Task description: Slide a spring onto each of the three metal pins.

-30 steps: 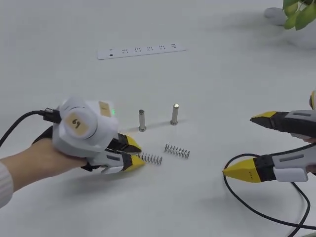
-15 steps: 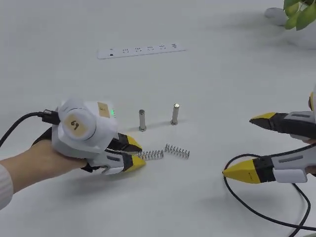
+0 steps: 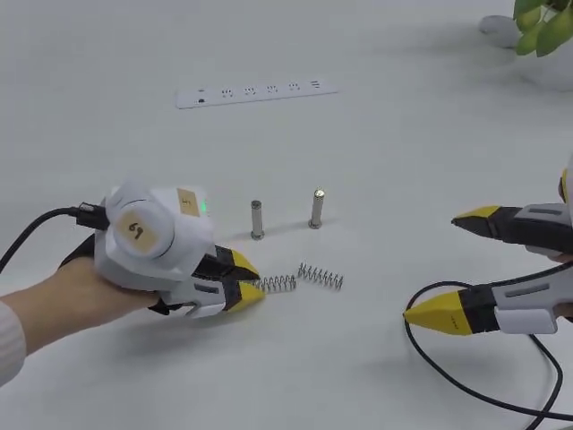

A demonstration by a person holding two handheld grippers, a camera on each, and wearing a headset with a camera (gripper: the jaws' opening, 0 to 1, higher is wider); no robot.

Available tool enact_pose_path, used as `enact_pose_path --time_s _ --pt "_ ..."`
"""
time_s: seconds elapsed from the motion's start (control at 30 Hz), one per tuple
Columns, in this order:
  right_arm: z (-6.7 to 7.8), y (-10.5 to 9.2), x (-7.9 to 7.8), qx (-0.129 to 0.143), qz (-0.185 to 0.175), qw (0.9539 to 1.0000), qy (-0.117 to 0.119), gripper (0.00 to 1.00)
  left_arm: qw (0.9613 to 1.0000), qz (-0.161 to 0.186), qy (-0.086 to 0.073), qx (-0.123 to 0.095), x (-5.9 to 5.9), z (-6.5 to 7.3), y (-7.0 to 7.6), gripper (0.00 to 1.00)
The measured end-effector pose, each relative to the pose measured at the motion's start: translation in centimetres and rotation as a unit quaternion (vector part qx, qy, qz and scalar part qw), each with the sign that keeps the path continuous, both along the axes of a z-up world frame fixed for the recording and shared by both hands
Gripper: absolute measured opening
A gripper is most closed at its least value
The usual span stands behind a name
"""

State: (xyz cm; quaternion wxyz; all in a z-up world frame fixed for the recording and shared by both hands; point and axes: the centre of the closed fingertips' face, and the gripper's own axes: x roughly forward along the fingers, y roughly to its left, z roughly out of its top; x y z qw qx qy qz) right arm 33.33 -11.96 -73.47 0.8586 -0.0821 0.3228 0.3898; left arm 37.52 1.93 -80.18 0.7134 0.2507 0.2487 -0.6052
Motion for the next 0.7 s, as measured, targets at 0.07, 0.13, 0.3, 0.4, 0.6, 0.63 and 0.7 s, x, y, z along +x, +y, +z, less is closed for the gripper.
enact_pose_path --time_s 0.07,0.13,0.3,0.4,0.6,0.63,0.7 --pt "-0.02 0.07 -0.05 0.0 0.001 1.0 0.001 0.87 1.0 0.001 0.0 -0.001 -0.03 0.0 0.04 0.04" --pt "0.02 0.13 -0.05 0.0 0.001 1.0 0.0 0.87 1.0 0.002 0.001 -0.001 -0.06 -0.02 0.08 0.04" --pt "0.07 0.24 -0.04 0.001 0.002 1.0 -0.001 0.86 0.9999 0.008 0.005 -0.007 -0.17 -0.07 0.15 0.03" --pt "0.05 0.35 -0.12 0.002 0.002 1.0 0.0 0.86 0.9999 0.011 0.004 -0.012 -0.18 -0.05 0.11 0.03" --pt "-0.05 0.41 -0.27 0.001 0.004 1.0 0.002 0.86 0.9995 0.021 0.006 -0.021 -0.14 -0.03 0.18 0.03" --pt "-0.04 0.42 -0.26 0.001 0.004 1.0 0.002 0.86 0.9995 0.022 0.006 -0.023 -0.11 -0.02 0.21 0.03" --pt "-0.02 0.45 -0.26 0.001 0.005 1.0 0.002 0.86 0.9993 0.027 0.007 -0.025 -0.08 -0.02 0.29 0.03"
